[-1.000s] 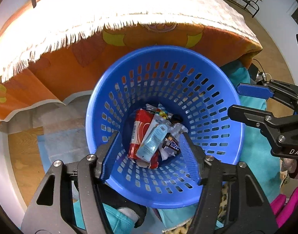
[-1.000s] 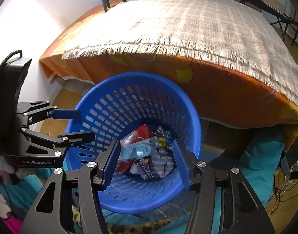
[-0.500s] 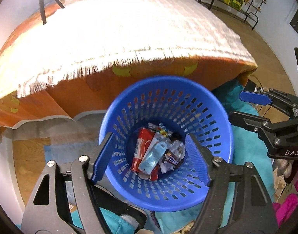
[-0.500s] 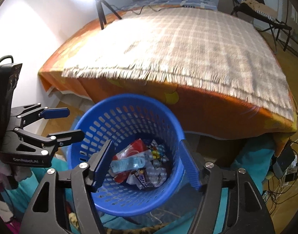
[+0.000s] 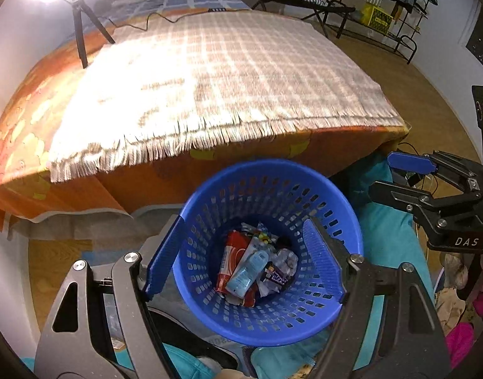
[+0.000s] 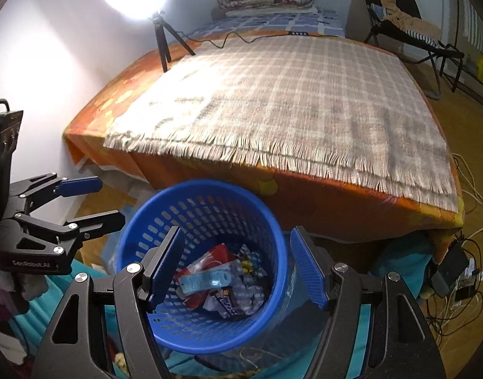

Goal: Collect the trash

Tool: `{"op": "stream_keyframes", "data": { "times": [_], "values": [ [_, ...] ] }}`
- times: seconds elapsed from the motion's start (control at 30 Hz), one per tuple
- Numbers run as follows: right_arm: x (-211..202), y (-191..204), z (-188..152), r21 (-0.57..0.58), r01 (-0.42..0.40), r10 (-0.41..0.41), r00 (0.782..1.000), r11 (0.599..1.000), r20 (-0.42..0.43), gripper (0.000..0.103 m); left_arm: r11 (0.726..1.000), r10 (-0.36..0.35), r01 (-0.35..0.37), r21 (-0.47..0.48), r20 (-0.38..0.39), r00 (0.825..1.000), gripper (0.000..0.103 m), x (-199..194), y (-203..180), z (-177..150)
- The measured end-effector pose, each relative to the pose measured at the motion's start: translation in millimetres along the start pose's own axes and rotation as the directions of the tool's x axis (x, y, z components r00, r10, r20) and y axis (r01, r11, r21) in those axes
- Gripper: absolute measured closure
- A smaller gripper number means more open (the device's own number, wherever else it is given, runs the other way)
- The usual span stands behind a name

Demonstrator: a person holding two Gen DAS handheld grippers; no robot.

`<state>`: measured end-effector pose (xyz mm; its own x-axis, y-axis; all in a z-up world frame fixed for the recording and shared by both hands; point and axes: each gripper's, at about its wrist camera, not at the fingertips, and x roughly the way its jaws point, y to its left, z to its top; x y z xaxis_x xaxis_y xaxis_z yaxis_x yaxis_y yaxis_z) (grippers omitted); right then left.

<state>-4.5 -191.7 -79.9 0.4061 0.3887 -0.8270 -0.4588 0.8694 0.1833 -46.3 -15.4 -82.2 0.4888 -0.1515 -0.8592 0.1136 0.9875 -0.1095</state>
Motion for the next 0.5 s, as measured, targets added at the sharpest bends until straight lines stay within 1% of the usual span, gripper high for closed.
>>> {"op": "stream_keyframes", "data": {
  "times": [0.17,0.23,0.3,0.43,0.5],
  "values": [
    [-17.3,-0.6,10.2,0.008,-0.001,0.001,0.998,1.0,0.065,0.033,1.0,0.01,-0.009,-0.003,0.069,0.998,0.022,-18.9,-4.2,9.0],
    [-23.9,-1.8,15.0,0.013,-0.007,0.005,0.996,1.0,0.094,0.03,1.0,0.011,-0.01,-0.009,0.101,0.995,0.019,-27.1,-4.4,13.6],
    [-30.5,-2.1,20.2,0.017,-0.009,0.007,0.993,1.0,0.122,0.028,1.0,0.012,-0.009,-0.02,0.136,0.991,0.016,-35.6,-4.3,19.9],
    [-41.6,-0.7,31.3,0.017,-0.011,0.008,0.985,1.0,0.171,0.025,0.999,0.025,-0.016,-0.046,0.2,0.979,0.015,-51.8,-3.3,32.7],
    [-46.5,-0.4,36.6,0.02,-0.018,0.014,0.981,1.0,0.193,0.025,0.998,0.04,-0.029,-0.05,0.228,0.973,0.012,-59.9,-3.7,39.1]
  ]
}}
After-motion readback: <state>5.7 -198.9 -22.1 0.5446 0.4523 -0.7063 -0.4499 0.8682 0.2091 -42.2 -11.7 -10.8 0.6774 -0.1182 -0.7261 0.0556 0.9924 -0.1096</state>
